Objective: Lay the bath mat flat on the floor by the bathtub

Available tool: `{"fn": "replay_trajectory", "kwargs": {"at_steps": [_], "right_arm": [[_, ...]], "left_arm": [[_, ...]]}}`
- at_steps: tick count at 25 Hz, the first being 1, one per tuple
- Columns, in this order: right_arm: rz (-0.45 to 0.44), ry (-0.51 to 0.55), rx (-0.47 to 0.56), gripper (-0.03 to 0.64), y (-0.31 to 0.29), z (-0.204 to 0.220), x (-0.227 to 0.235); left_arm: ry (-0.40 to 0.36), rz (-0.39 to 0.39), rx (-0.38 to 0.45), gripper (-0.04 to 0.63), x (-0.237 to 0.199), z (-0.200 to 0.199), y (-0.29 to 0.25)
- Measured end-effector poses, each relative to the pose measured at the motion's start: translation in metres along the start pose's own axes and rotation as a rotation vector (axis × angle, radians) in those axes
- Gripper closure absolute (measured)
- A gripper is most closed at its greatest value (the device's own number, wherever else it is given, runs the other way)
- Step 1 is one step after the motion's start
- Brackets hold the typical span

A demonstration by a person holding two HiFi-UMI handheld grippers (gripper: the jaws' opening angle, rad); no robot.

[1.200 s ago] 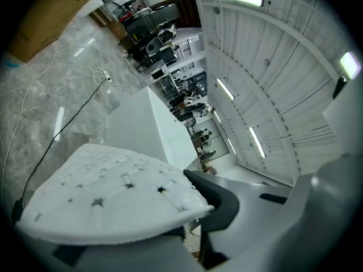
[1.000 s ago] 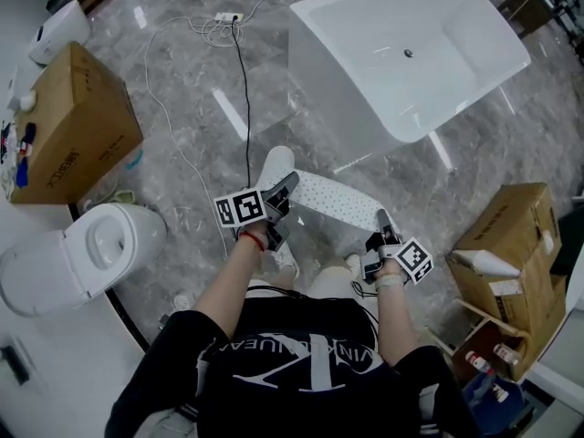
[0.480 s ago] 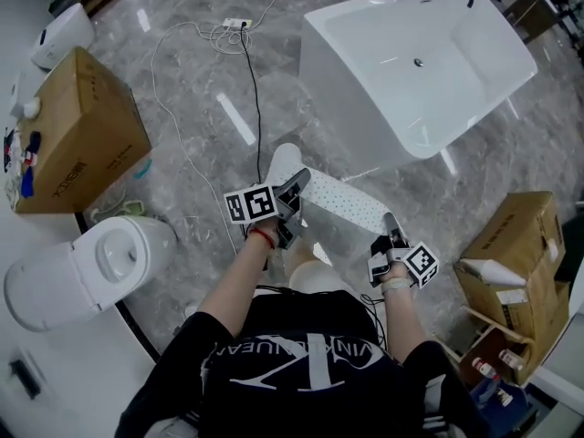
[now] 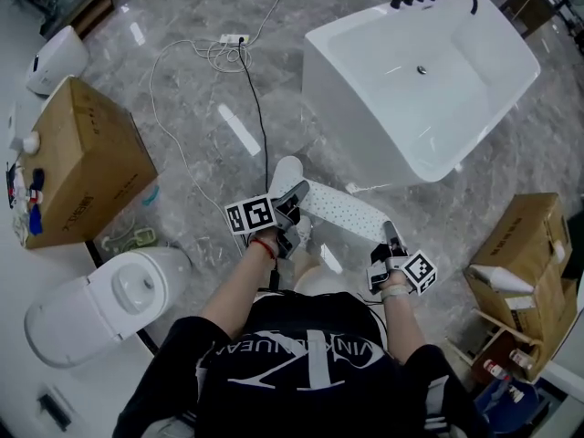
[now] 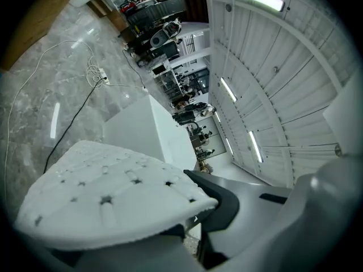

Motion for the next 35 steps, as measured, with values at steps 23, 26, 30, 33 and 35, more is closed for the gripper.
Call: {"fn": "replay_trajectory", "kwargs": {"at_steps": [23, 26, 30, 33, 35], "right_arm": [[0.067, -0.033, 0.088, 0.581, -0.070, 0.040, -0.049], [0.039, -0.058, 0.134, 0.581, -0.069, 0.056, -0.053], [0.077, -0.060, 0.219, 0.581, -0.067, 0.090, -0.066], [0.130, -0.094, 0.280, 0.581, -0.071, 0.114, -0.068], [0.145, -0.129, 0.312, 0.582, -0.075, 0.128, -0.068]], "left_arm": [[-0.042, 0.048, -0.139, 0.574, -0.022, -0.106, -0.059], [-0.044, 0.068, -0.192, 0.574, -0.033, -0.116, -0.062], [-0.065, 0.107, -0.282, 0.574, -0.055, -0.139, -0.068], [-0.073, 0.119, -0.345, 0.574, -0.073, -0.154, -0.076], [-0.081, 0.126, -0.384, 0.574, -0.083, -0.160, -0.082]]}}
Point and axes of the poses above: the fingertips, and each gripper's own axes: y backward along the fingers, x to its right, z out of its underside, the point moved 9 cm from there along y, backward along the fingers, and after that the axes turned 13 degrees about x, right-handed, at the moved point
